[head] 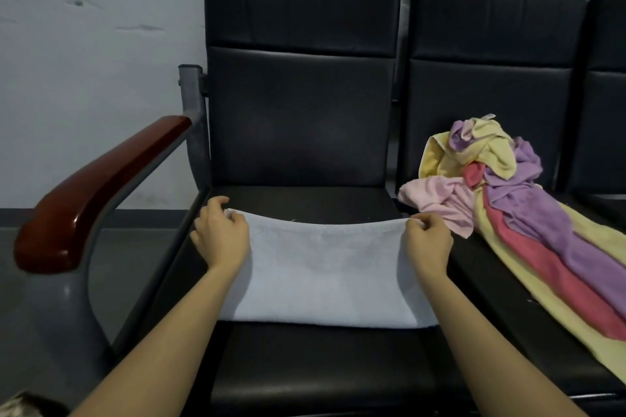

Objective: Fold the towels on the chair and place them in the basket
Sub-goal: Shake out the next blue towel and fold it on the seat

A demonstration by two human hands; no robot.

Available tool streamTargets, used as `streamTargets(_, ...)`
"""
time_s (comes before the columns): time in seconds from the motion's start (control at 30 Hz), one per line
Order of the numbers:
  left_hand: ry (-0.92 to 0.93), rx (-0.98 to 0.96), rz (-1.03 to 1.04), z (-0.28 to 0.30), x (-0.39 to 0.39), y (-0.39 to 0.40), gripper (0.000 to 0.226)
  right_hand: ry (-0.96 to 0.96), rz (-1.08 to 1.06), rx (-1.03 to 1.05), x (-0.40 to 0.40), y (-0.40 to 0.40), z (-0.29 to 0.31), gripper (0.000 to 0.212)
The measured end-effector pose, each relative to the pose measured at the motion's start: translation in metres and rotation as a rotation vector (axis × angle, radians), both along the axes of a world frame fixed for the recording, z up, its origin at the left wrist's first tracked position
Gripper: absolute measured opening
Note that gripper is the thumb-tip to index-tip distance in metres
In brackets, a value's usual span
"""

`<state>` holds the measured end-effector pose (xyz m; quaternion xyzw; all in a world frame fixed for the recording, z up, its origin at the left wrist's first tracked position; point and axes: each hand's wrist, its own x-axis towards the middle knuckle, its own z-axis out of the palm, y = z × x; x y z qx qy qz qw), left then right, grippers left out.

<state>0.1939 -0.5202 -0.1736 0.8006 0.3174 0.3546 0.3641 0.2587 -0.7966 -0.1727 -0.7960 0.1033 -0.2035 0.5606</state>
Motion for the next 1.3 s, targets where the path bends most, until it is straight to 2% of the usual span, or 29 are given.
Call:
streamTargets(0.17,0.103,0.090,-0.012,-0.020,0.020,0.008,0.023,0.114,0.033,-0.118,0.019,0.007,-0.023,0.014)
streamTargets(0.37,0.366,0.224,-0.048,-0.044,0.029,0.020,0.027,0.179,0.056,-0.348,0.021,0.013,-0.043,0.017)
streamTargets(0.47,0.349,0.335,-0.086,-0.043,0.025,0.017,0.035,0.130,0.071,-0.622,0.019,0.018,-0.043,0.032)
streamTargets(0.57,0.289,0.441,-0.205,-0.037,0.015,0.002,0.037,0.007,0.118,-0.757,0.011,0.028,-0.045,0.034)
streamTargets(0.67,0.353,0.504,-0.393,-0.033,0.004,-0.017,0.037,-0.067,0.307,-0.786,0.001,0.041,-0.046,0.034)
streamTargets(0.73,0.482,0.545,-0.518,-0.033,-0.003,-0.028,0.043,-0.061,0.512,-0.793,-0.007,0.047,-0.046,0.041)
streamTargets(0.87,0.857,0.541,-0.660,-0.038,-0.019,-0.030,0.059,0.131,0.779,-1.019,-0.025,0.044,-0.050,0.052)
streamTargets(0.93,0.921,0.526,-0.689,-0.040,-0.032,-0.029,0.061,0.177,0.810,-1.058,-0.036,0.039,-0.050,0.051)
streamTargets(1.13,0.912,0.556,-0.724,-0.035,-0.071,-0.031,0.062,0.163,0.825,-1.007,-0.071,0.034,-0.043,0.049)
streamTargets(1.2,0.841,0.522,-0.706,-0.032,-0.080,-0.028,0.060,0.137,0.803,-1.017,-0.078,0.036,-0.042,0.048)
streamTargets(1.3,0.717,0.509,-0.571,-0.025,-0.086,-0.019,0.056,0.072,0.752,-1.004,-0.084,0.044,-0.040,0.043)
